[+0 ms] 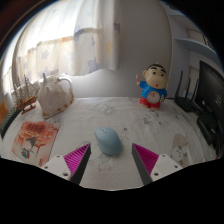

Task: Arrange mouse

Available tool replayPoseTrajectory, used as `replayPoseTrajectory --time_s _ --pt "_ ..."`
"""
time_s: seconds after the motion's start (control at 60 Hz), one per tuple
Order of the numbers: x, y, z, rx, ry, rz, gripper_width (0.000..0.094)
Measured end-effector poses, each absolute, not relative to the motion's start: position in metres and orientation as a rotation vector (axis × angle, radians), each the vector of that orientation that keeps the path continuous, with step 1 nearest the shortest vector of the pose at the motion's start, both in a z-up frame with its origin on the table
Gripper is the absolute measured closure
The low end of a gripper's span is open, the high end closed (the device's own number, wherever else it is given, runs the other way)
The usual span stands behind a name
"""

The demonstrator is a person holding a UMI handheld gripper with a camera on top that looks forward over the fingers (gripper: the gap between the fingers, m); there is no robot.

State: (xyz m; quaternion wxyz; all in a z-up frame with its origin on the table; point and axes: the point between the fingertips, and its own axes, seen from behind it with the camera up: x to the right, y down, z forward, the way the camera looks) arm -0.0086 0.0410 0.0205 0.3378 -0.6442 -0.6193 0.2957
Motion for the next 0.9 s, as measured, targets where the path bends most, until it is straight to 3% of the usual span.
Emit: replayPoseTrajectory --time_s 0.217,0.6,0.667,0.733,0.833,0.9 --pt "-0.051 0.049 -0.01 -1.683 -1.624 0.749 0.0082" --pt "-0.091 0.057 -0.016 -1.703 -1.606 0.757 0.0098" --pt "-0.092 0.051 -0.017 -1.709 -1.613 0.771 0.0215" --pt "-0.093 0.046 -0.017 -1.693 -1.634 0.778 0.0465" --pt "-0.095 0.039 -0.016 -1.667 -1.682 0.771 0.0558" --pt "-0.096 0.039 -0.005 -1.693 -1.665 0.777 0.0559"
